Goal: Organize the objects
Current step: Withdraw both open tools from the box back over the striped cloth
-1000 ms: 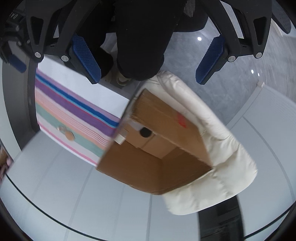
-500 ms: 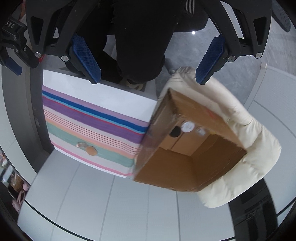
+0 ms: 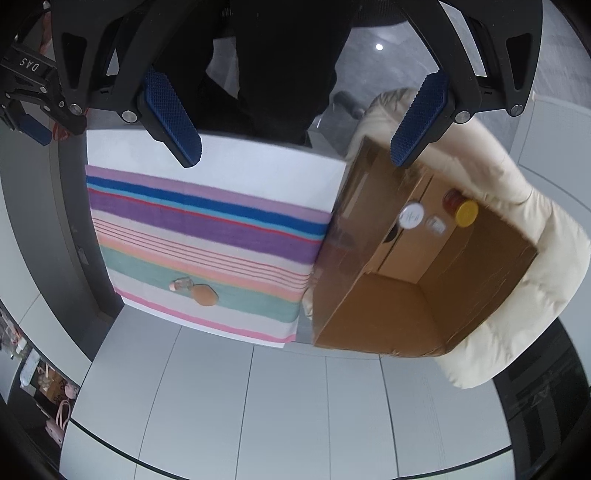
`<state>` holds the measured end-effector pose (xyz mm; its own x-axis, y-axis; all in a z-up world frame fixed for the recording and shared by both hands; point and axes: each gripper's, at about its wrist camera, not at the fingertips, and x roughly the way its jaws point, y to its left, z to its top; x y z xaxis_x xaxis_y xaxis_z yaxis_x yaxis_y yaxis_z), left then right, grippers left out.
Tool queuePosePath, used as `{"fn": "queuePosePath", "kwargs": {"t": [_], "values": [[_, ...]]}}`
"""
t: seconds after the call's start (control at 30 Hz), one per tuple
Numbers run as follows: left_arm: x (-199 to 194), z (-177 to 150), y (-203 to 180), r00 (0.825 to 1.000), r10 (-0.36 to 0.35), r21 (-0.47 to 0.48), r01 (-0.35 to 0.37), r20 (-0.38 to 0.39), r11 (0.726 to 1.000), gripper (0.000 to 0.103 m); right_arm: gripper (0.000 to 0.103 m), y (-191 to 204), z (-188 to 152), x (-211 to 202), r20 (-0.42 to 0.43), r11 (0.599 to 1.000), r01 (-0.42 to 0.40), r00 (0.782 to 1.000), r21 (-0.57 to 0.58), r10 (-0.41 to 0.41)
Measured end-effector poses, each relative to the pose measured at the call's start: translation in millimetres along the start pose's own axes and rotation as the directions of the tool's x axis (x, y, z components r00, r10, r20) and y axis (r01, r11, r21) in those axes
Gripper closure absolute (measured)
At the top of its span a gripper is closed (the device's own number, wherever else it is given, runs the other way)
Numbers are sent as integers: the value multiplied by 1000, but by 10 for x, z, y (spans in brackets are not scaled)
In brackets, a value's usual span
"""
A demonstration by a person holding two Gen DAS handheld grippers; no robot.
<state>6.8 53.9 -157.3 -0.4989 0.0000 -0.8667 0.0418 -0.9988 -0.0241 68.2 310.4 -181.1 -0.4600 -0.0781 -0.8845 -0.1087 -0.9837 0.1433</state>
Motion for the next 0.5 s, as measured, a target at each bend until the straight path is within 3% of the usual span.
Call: {"fn": "queuePosePath", "kwargs": {"t": [0.5], "values": [[1016, 734, -432, 1000, -15, 62, 16, -22, 998, 0, 0, -406, 840, 963, -22, 998, 57, 998, 35, -56]]}}
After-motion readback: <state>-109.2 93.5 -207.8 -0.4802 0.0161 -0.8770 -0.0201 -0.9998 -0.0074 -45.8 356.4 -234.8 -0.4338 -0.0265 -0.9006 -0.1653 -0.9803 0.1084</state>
